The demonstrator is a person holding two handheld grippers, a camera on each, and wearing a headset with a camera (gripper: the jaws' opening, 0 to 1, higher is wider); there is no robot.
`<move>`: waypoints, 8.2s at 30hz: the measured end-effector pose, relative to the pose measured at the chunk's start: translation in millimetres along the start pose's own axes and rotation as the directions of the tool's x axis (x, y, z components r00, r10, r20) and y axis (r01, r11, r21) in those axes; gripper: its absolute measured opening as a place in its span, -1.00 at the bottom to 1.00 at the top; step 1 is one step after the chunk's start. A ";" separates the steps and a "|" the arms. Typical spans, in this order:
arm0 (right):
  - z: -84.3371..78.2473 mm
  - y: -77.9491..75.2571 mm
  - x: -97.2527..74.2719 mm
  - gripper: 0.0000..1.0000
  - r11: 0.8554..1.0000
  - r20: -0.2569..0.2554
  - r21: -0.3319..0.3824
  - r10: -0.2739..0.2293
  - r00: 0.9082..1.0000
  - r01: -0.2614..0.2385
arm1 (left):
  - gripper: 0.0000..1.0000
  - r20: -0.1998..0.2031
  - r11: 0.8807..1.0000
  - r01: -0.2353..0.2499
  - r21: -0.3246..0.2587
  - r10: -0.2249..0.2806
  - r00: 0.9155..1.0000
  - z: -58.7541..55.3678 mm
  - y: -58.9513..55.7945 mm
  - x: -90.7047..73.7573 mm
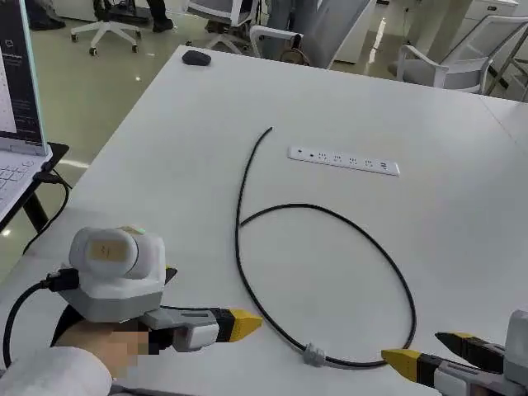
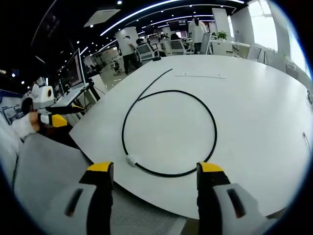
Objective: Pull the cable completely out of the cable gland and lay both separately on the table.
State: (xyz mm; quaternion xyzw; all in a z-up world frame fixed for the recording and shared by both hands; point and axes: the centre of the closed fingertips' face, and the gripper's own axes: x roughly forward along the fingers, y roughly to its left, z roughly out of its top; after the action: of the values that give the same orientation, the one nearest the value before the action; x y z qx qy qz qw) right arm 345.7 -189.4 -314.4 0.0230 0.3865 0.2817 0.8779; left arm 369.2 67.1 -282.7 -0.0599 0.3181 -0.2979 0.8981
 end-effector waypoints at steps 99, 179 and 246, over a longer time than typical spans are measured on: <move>-38.6 59.7 108.6 -0.41 0.821 -0.274 -0.508 0.133 0.953 -0.260 | 0.64 -0.013 0.998 0.058 0.040 -0.057 0.998 -4.2 -14.4 2.2; 93.2 166.6 -32.9 -0.81 0.455 -0.048 -0.848 0.443 0.895 -0.271 | -0.43 -0.048 0.735 0.583 0.346 -0.607 0.793 59.8 -135.8 -22.1; 143.5 192.8 -74.1 -0.76 0.607 0.165 -0.457 0.776 0.608 -0.650 | -0.69 0.075 0.614 0.593 0.520 -0.725 0.685 107.1 -167.3 -54.4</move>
State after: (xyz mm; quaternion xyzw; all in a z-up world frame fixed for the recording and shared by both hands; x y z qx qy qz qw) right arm 312.8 -39.9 -114.8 0.0700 0.1252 0.6689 0.7294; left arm 317.4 -46.9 -119.2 -0.0027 0.0641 -0.6639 0.7451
